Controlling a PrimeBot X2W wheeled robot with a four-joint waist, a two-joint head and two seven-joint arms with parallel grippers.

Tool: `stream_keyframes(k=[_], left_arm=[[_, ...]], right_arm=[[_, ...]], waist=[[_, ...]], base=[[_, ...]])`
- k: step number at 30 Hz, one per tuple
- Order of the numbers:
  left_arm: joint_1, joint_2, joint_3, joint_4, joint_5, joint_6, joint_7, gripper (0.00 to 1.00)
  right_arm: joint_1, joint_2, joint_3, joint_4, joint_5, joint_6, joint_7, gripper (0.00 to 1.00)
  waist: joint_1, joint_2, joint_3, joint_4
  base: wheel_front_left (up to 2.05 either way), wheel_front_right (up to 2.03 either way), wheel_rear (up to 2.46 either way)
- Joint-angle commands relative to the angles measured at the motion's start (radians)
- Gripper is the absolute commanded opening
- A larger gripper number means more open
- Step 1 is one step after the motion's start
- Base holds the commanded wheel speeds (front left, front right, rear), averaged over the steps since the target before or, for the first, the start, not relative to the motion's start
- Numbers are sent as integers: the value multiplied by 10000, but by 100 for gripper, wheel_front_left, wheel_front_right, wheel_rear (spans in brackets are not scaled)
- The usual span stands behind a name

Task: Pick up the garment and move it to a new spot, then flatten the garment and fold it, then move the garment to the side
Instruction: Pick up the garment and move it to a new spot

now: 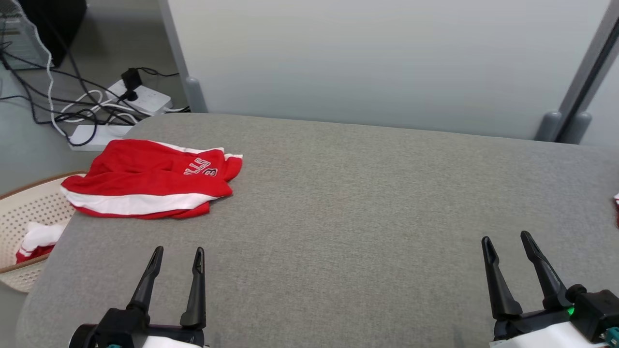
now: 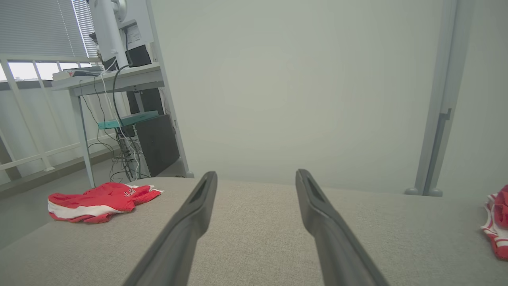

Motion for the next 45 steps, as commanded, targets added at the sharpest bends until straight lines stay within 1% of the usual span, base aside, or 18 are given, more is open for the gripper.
stream_keyframes(k=[1,11,12,21,28,32,39,45], left_arm=[[-415,19,275,-313,49,85,-89,100],[-391,19,245,-402,94,216,-89,100],[-398,19,275,-421,102,229,-89,100],[-386,18,294,-420,64,236,-89,100],[-364,18,235,-462,24,306,-89,100],[-388,18,265,-490,-2,321,-89,100],[-435,18,266,-516,-99,386,-89,100],[-721,18,132,-586,-453,572,-89,100]], right_arm=[[-361,-211,294,-324,115,40,-115,100],[-366,-255,490,-538,220,40,-115,100],[-363,-258,504,-556,212,40,-115,100],[-323,-310,550,-585,239,40,-115,100],[-295,-357,566,-576,253,40,-115,100],[-314,-401,596,-590,269,40,-115,100],[-357,-545,668,-652,322,40,-115,100],[-516,-745,700,-738,347,40,-115,100]], waist=[[0,-1,43,393],[0,-1,74,1799],[0,-1,79,2030],[0,-1,172,2728],[0,-1,254,2982],[0,-1,322,3005],[0,-1,532,2887],[0,-1,942,2644]], base=[[0,0,0],[0,0,0],[0,0,0],[0,0,0],[0,0,0],[0,0,0],[0,0,0],[0,0,0]])
